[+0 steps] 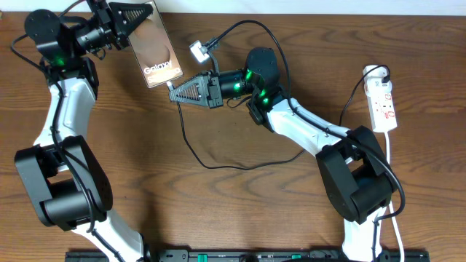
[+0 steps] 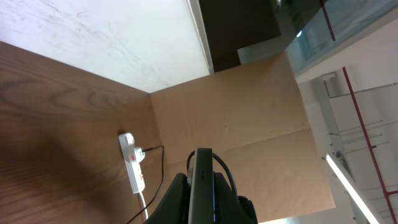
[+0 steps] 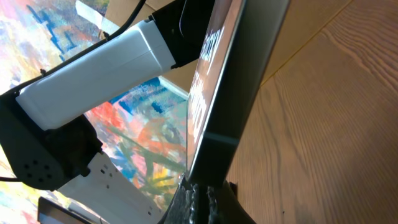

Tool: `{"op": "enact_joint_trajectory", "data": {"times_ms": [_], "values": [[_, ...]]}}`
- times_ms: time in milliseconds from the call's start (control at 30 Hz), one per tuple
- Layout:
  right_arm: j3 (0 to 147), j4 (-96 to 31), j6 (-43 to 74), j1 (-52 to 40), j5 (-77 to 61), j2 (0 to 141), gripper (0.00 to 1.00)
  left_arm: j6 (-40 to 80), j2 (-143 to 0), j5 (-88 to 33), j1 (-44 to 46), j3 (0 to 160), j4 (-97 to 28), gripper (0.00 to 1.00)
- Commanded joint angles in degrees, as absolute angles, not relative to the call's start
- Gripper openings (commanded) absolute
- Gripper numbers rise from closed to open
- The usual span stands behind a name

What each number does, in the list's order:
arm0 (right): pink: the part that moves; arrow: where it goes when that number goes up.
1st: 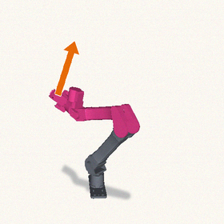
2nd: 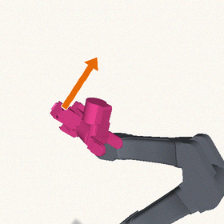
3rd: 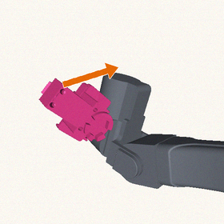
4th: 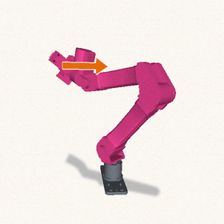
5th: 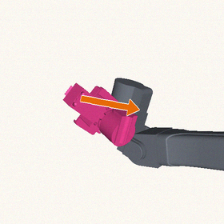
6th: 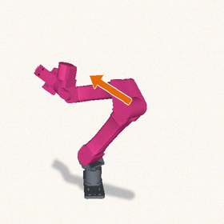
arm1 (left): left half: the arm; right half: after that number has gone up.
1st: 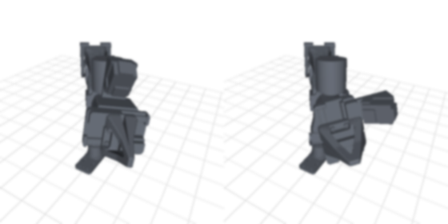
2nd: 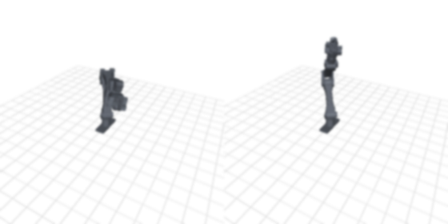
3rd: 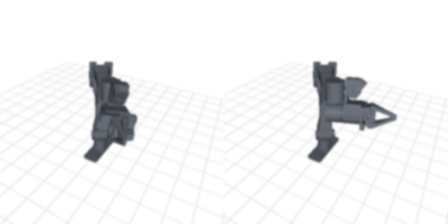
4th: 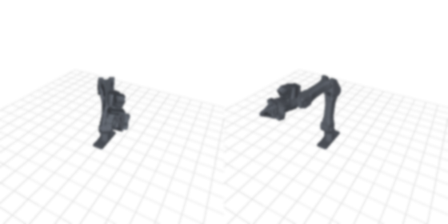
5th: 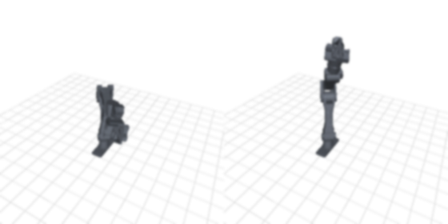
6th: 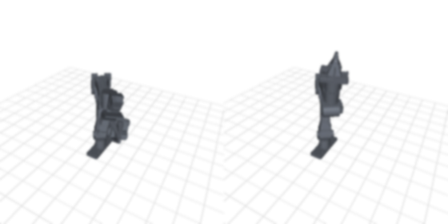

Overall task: Plug charger to phone and switch on socket
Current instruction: 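Push the plug into the phone's port with the right gripper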

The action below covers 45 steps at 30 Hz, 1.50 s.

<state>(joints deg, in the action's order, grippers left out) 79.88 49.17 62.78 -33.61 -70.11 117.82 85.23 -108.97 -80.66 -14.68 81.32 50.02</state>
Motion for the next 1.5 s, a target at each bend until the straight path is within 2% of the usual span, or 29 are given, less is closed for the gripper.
{"op": "enact_joint_trajectory", "data": {"times_ms": [0, 933, 1467], "values": [[80.6, 49.5, 63.4, -33.2, -69.0, 117.9, 0.01, 83.8, -107.6, -81.4, -14.8, 81.6, 50.7, 0.07], [80.6, 49.5, 63.9, -33.3, -67.8, 117.9, 0.01, 84.3, -107.6, -82.0, -13.3, 81.6, 50.7, 0.08], [80.6, 49.5, 70.6, -33.3, -63.9, 117.9, 0.01, 79.1, -107.6, -85.7, -12.9, 81.6, 50.7, 0.07]]}}
